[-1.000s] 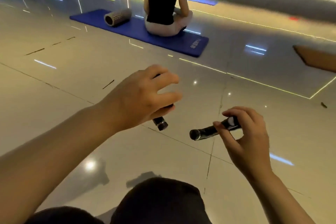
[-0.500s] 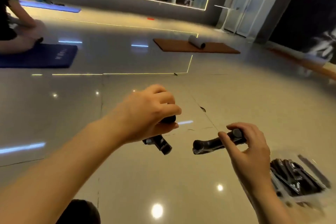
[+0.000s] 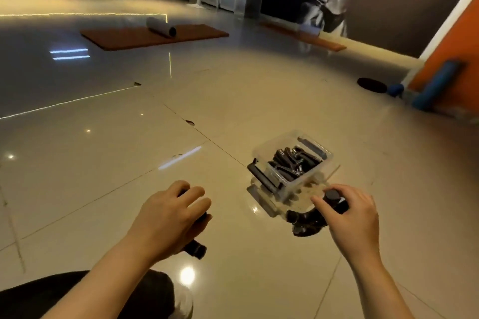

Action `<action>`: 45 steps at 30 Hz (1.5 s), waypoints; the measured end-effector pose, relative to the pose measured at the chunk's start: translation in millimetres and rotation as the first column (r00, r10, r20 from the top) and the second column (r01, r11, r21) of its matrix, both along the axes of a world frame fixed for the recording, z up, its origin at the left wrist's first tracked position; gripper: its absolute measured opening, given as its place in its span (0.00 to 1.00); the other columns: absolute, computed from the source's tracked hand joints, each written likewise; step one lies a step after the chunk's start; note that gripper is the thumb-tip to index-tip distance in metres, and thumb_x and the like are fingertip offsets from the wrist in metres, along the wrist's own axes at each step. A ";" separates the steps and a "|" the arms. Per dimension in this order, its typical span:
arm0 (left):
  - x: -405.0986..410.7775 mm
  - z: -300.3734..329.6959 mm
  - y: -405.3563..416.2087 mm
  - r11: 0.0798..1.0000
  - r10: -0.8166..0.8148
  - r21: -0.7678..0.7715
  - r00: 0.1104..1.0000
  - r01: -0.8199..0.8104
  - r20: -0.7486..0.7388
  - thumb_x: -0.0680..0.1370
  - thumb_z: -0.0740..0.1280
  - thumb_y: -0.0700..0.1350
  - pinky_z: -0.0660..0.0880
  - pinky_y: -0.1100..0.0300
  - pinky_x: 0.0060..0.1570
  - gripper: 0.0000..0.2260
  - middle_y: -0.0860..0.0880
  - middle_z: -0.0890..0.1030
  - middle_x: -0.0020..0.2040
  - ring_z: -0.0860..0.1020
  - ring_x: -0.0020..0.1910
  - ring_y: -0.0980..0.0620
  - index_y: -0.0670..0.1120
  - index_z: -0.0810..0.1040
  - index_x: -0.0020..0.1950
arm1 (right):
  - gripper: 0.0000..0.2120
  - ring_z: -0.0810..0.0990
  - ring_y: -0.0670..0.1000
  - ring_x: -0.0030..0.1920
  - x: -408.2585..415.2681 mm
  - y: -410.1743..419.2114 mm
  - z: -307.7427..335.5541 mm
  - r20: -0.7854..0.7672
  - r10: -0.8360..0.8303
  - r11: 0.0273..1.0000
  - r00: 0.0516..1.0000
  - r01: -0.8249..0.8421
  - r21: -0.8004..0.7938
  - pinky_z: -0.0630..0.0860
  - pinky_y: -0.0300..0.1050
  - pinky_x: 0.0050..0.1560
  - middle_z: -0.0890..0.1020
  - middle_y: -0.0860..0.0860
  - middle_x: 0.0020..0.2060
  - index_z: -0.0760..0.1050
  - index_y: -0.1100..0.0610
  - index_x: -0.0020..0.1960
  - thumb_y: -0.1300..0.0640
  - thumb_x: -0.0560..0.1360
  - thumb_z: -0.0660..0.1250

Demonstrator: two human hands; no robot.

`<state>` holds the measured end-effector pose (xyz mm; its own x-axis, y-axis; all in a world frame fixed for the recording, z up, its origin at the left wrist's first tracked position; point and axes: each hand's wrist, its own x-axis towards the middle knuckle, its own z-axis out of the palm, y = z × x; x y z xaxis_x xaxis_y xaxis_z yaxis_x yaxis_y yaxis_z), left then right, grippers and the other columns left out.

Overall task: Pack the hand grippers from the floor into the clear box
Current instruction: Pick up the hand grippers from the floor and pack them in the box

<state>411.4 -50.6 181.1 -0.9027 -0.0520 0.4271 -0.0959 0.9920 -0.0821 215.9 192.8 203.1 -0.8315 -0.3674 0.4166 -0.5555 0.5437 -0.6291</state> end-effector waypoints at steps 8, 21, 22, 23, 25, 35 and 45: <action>-87.9 23.4 31.1 0.985 -0.170 0.025 0.980 0.174 -0.104 0.75 0.58 0.53 0.71 0.60 0.22 0.12 0.50 0.80 0.45 0.77 0.41 0.47 0.49 0.78 0.44 | 0.10 0.72 0.46 0.47 -1.7 -30.1 -17.6 0.193 0.000 0.999 0.981 -0.008 0.045 0.66 0.34 0.42 0.77 0.39 0.41 0.73 0.39 0.41 0.48 0.67 0.74; -206.7 27.0 48.3 0.999 -0.016 0.041 0.993 0.021 -0.114 0.74 0.58 0.55 0.60 0.64 0.21 0.12 0.53 0.79 0.41 0.76 0.39 0.49 0.51 0.78 0.41 | 0.06 0.71 0.48 0.48 -133.1 -22.4 -18.5 0.174 0.023 0.995 0.984 -0.040 0.094 0.65 0.35 0.39 0.77 0.41 0.38 0.75 0.47 0.43 0.46 0.72 0.69; -216.0 27.1 51.8 0.998 0.000 0.058 0.993 0.007 -0.121 0.74 0.56 0.56 0.62 0.64 0.20 0.14 0.54 0.78 0.42 0.76 0.39 0.50 0.52 0.78 0.42 | 0.06 0.71 0.47 0.48 -144.2 -17.6 -21.2 0.179 0.042 0.992 0.983 -0.063 0.109 0.65 0.35 0.39 0.77 0.41 0.39 0.75 0.47 0.43 0.45 0.72 0.68; -223.4 25.6 53.5 0.997 0.014 0.077 0.992 -0.005 -0.126 0.74 0.55 0.58 0.65 0.64 0.19 0.15 0.54 0.78 0.42 0.76 0.39 0.51 0.53 0.79 0.43 | 0.06 0.71 0.47 0.49 -153.6 -13.2 -24.4 0.187 0.064 0.989 0.980 -0.087 0.120 0.66 0.36 0.39 0.77 0.41 0.39 0.75 0.46 0.43 0.45 0.72 0.68; -242.3 22.8 60.5 0.993 0.054 0.107 0.990 -0.040 -0.129 0.74 0.55 0.60 0.70 0.61 0.19 0.16 0.56 0.79 0.43 0.76 0.40 0.52 0.54 0.79 0.44 | 0.07 0.72 0.46 0.48 -180.4 -2.2 -25.8 0.193 0.117 0.980 0.974 -0.145 0.136 0.68 0.38 0.39 0.77 0.40 0.39 0.75 0.45 0.42 0.43 0.71 0.68; -327.8 13.1 91.0 0.948 0.312 0.126 0.932 -0.293 -0.184 0.72 0.64 0.62 0.73 0.61 0.21 0.14 0.57 0.81 0.39 0.78 0.42 0.50 0.54 0.81 0.44 | 0.09 0.75 0.45 0.45 -363.1 29.3 -2.7 0.175 0.335 0.908 0.926 -0.367 0.203 0.70 0.38 0.37 0.79 0.40 0.39 0.77 0.47 0.42 0.43 0.68 0.72; -387.1 -20.5 110.2 0.784 0.615 0.246 0.768 -0.571 -0.178 0.73 0.54 0.66 0.76 0.57 0.28 0.24 0.56 0.81 0.41 0.77 0.46 0.48 0.51 0.82 0.47 | 0.08 0.77 0.42 0.42 -492.8 -14.8 -14.6 0.323 0.525 0.805 0.787 -0.583 0.112 0.72 0.39 0.40 0.80 0.41 0.39 0.78 0.49 0.42 0.46 0.69 0.72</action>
<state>24.4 59.6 160.7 -0.5395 -0.6330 0.5552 -0.6635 0.7256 0.1825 -276.8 178.0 188.5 -0.5241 -0.8477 0.0823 -0.6280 0.3194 -0.7096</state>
